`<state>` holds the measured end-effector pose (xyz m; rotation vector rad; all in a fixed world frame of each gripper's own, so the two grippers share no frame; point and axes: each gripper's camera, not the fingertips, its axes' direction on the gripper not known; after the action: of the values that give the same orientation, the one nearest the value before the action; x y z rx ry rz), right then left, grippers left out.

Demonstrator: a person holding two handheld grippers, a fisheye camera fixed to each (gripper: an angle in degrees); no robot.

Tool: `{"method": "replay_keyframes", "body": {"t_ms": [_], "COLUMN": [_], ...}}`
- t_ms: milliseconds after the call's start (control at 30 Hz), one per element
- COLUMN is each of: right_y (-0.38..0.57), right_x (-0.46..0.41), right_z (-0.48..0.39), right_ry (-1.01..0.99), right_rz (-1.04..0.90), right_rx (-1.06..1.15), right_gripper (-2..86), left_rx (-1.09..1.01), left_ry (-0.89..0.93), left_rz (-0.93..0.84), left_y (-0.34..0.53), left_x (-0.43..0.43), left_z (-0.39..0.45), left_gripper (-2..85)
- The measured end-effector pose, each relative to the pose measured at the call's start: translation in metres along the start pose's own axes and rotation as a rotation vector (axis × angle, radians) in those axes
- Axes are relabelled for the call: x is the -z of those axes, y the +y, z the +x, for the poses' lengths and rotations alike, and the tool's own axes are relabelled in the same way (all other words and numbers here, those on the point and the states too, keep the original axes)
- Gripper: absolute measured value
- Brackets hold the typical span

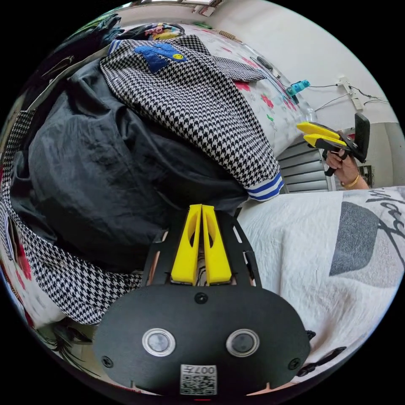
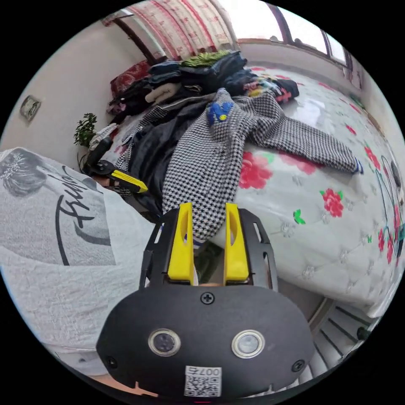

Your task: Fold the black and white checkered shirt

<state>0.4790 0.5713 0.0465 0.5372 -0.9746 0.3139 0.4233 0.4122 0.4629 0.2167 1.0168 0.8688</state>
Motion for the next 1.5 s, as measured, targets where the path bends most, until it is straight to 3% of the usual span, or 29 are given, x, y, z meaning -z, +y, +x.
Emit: {"method": "replay_keyframes", "body": {"t_ms": [200, 267, 367, 467, 533, 633, 667, 767, 833, 900, 1133, 1267, 1500], "right_y": [-0.072, -0.080, -0.096, -0.112, -0.107, -0.094, -0.094, -0.105, -0.113, -0.108, -0.065, -0.061, -0.096], "right_x": [-0.105, -0.142, -0.112, -0.031, 0.006, -0.023, -0.032, -0.062, -0.083, -0.084, -0.061, -0.083, -0.019], "right_z": [-0.077, -0.070, -0.043, 0.017, 0.081, 0.124, 0.123, 0.088, 0.049, 0.031, 0.043, 0.055, 0.200], "right_ry": [-0.029, 0.051, -0.087, -0.517, -1.012, -1.470, -1.468, -1.052, -0.745, -0.626, -0.185, -0.192, -0.127], "right_rz": [-0.192, -0.338, -0.294, -0.035, 0.273, 0.495, 0.470, 0.148, -0.102, -0.157, -0.166, -0.237, 0.195], "right_rx": [0.305, 0.273, 0.188, 0.010, -0.131, -0.303, -0.330, -0.316, -0.216, -0.167, -0.214, -0.254, -0.634], "right_gripper": [8.1, 5.9, 2.0, 0.5, 0.2, 0.2, 0.2, 0.9, 2.4, 3.3, 6.5, 7.8, 9.0], "left_rx": [0.067, 0.084, 0.093, 0.100, 0.098, 0.055, 0.046, 0.076, 0.103, 0.117, 0.124, 0.144, 0.181], "left_ry": [0.061, 0.070, 0.065, 0.083, 0.118, 0.222, 0.284, 0.418, 0.482, 0.512, 0.498, 0.329, 0.110], "left_rz": [0.057, 0.081, 0.102, 0.127, 0.154, 0.259, 0.323, 0.396, 0.394, 0.331, 0.226, 0.221, 0.324], "left_y": [0.007, 0.013, 0.026, 0.041, 0.048, 0.057, 0.061, 0.070, 0.077, 0.091, 0.120, 0.126, 0.086], "left_x": [0.020, 0.029, 0.045, 0.058, 0.065, 0.081, 0.088, 0.096, 0.097, 0.095, 0.089, 0.114, 0.186], "left_z": [-0.024, -0.033, -0.047, -0.064, -0.075, -0.089, -0.095, -0.120, -0.135, -0.146, -0.143, -0.141, -0.184], "left_gripper": [-0.9, -0.9, -0.8, -0.5, 0.3, 3.9, 5.1, 7.3, 7.2, 6.1, 6.1, 5.7, 4.4]}}
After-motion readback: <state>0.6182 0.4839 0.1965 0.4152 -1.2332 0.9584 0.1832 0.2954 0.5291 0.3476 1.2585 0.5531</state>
